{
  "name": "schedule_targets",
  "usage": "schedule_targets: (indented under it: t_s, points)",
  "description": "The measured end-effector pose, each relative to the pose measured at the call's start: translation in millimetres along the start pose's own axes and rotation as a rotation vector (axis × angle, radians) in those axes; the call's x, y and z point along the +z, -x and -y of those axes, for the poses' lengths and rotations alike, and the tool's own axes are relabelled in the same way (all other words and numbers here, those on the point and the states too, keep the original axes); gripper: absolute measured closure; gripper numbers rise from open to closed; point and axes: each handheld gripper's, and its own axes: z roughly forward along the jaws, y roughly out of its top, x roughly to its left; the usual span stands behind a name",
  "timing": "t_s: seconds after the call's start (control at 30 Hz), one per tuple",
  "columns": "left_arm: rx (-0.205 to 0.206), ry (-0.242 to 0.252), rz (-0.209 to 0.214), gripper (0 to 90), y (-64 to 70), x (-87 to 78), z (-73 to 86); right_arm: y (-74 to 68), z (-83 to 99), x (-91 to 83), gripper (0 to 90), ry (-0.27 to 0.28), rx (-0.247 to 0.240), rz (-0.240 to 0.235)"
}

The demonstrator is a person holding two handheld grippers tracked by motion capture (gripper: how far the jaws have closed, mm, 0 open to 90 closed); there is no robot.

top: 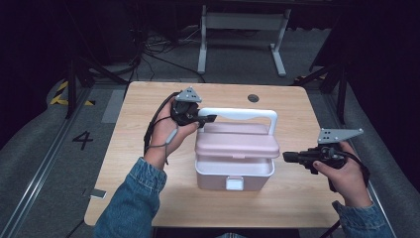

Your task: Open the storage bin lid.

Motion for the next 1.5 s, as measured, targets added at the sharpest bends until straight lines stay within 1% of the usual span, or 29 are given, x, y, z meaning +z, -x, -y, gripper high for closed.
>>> schedule_targets:
  t_s: [0.03,0.13,0.23,0.27,0.3,0.4,0.5,0.53,0.6,0.67,0.8,0.93,1.0,1.03,1.07,1.1,1.13,1.2,1.3,1.4,1.43,1.47,1.5]
  points:
    - [-0.010,0.004,0.003,80.8,-0.9,0.4,-0.3,-1.4,-0.4,1.4,90.0,0.005,-0.004,-0.003]
    - [-0.022,0.012,0.008,80.5,-4.2,0.8,-1.2,-6.5,-2.4,5.2,90.0,0.026,-0.024,-0.018]
    - [-0.023,0.021,0.004,79.8,-5.5,1.1,-1.5,-8.7,-3.0,7.5,90.0,0.038,-0.027,-0.027]
    - [-0.010,0.023,-0.003,79.8,-6.3,1.5,-2.5,-10.6,-3.2,9.8,90.0,0.047,-0.028,-0.034]
    - [-0.009,0.017,-0.007,79.4,-6.2,1.3,-3.0,-12.7,-3.8,12.6,90.0,0.053,-0.035,-0.038]
    - [-0.009,0.024,-0.016,79.0,-6.6,2.1,-3.5,-16.1,-5.2,16.7,90.0,0.076,-0.044,-0.040]
    - [-0.013,0.026,-0.012,78.9,-6.9,2.2,-3.0,-20.1,-7.2,20.4,90.0,0.098,-0.056,-0.040]
    - [-0.011,0.025,-0.013,78.9,-6.7,2.2,-3.1,-21.4,-8.1,21.7,90.0,0.113,-0.060,-0.040]
    - [-0.006,0.017,-0.015,78.9,-5.6,1.8,-3.3,-22.6,-8.9,22.6,90.0,0.131,-0.060,-0.042]
    - [-0.001,0.024,-0.018,78.9,-4.6,2.6,-2.8,-23.1,-9.2,23.3,90.0,0.140,-0.064,-0.027]
    - [-0.003,0.024,-0.012,78.4,-5.4,2.3,-1.2,-22.2,-9.0,23.9,90.0,0.156,-0.057,-0.024]
    - [-0.002,0.038,-0.019,71.4,-6.1,1.6,1.6,-21.1,-8.3,25.8,90.0,0.157,-0.049,-0.018]
    - [0.010,0.052,-0.026,64.9,-6.7,0.8,2.5,-20.2,-7.9,26.4,90.0,0.161,-0.044,-0.017]
    - [0.013,0.066,-0.041,60.0,-6.8,0.3,3.2,-20.0,-7.8,26.4,90.0,0.160,-0.042,-0.016]
    - [0.020,0.065,-0.052,54.5,-7.4,-1.6,3.4,-19.9,-7.6,26.3,90.0,0.162,-0.042,-0.014]
    - [0.024,0.065,-0.064,51.1,-7.7,-3.9,3.6,-19.9,-7.5,26.2,90.0,0.161,-0.040,-0.012]
    - [0.039,0.070,-0.078,47.9,-8.5,-6.8,4.0,-19.8,-7.5,26.2,90.0,0.159,-0.040,-0.011]
    - [0.045,0.067,-0.094,43.1,-9.2,-12.0,4.4,-19.6,-7.5,26.4,90.0,0.157,-0.041,-0.010]
    - [0.072,0.068,-0.108,41.4,-9.5,-21.1,6.6,-18.8,-7.5,27.0,90.0,0.148,-0.037,-0.004]
    - [0.078,0.075,-0.113,41.1,-8.3,-30.9,10.2,-18.1,-7.6,26.6,90.0,0.148,-0.031,0.000]
    - [0.078,0.075,-0.113,41.0,-8.3,-30.9,10.2,-18.4,-7.8,26.3,90.0,0.148,-0.029,0.003]
    - [0.079,0.071,-0.114,41.1,-7.5,-37.2,13.4,-18.5,-8.1,26.1,90.0,0.148,-0.029,0.004]
    - [0.078,0.067,-0.114,41.1,-7.2,-40.2,15.1,-18.6,-8.4,26.0,90.0,0.150,-0.029,0.006]
